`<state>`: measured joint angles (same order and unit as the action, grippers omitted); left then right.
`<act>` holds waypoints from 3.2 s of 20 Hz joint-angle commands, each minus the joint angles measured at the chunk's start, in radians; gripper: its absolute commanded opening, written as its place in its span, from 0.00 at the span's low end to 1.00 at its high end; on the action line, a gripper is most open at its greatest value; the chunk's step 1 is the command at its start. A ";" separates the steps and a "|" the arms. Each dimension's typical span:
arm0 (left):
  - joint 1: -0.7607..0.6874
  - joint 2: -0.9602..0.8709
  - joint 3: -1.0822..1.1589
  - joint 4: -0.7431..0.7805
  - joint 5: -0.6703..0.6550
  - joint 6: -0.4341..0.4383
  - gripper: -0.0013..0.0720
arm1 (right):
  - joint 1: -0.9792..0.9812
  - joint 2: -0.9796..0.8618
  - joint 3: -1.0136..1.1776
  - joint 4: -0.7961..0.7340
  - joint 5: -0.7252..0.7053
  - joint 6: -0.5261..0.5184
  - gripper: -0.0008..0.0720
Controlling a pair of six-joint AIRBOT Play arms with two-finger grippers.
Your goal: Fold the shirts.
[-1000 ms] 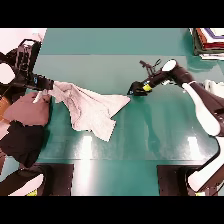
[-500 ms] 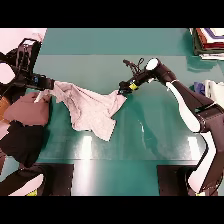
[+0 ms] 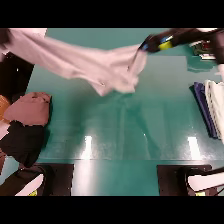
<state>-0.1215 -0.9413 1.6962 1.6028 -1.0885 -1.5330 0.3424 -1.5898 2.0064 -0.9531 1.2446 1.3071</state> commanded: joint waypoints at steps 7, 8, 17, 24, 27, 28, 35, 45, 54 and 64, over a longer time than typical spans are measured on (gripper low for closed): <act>0.000 0.023 0.345 -0.354 -0.008 0.153 0.04 | -0.174 0.490 -0.070 -0.101 0.030 0.001 0.03; 0.000 0.020 0.332 -0.354 -0.034 0.153 0.04 | -0.186 0.515 -0.070 -0.115 0.066 0.003 0.03; 0.000 -0.081 0.097 -0.344 -0.262 0.153 0.04 | -0.217 0.564 -0.438 -0.126 0.323 0.163 0.03; 0.000 -0.457 0.011 -0.322 -0.047 0.154 0.04 | -0.349 0.543 -0.976 -0.112 -0.188 0.175 0.03; 0.000 -0.616 0.011 -0.363 0.028 0.154 0.04 | -0.385 0.454 -1.005 -0.112 -0.238 0.174 0.03; 0.000 -0.657 0.011 -0.363 0.061 0.153 0.04 | -0.390 0.415 -0.999 -0.112 -0.253 0.174 0.03; 0.000 -0.726 0.025 -0.352 0.171 0.152 0.79 | -0.390 0.146 -0.800 -0.056 -0.273 0.174 0.42; 0.153 -0.595 -0.089 -0.340 -0.181 0.120 0.75 | -0.394 0.258 -0.758 -0.122 -0.109 0.086 0.63; 0.148 -0.223 -0.921 -0.646 0.063 0.304 0.75 | -0.394 0.495 -1.040 -0.112 -0.143 0.079 0.63; 0.148 -0.227 -1.000 -0.778 0.270 0.358 0.75 | -0.379 0.498 -1.044 -0.085 -0.118 0.080 0.63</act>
<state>0.0261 -1.1698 0.7082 0.8600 -0.8749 -1.1847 -0.0460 -1.0943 0.9649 -1.0466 1.1210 1.3865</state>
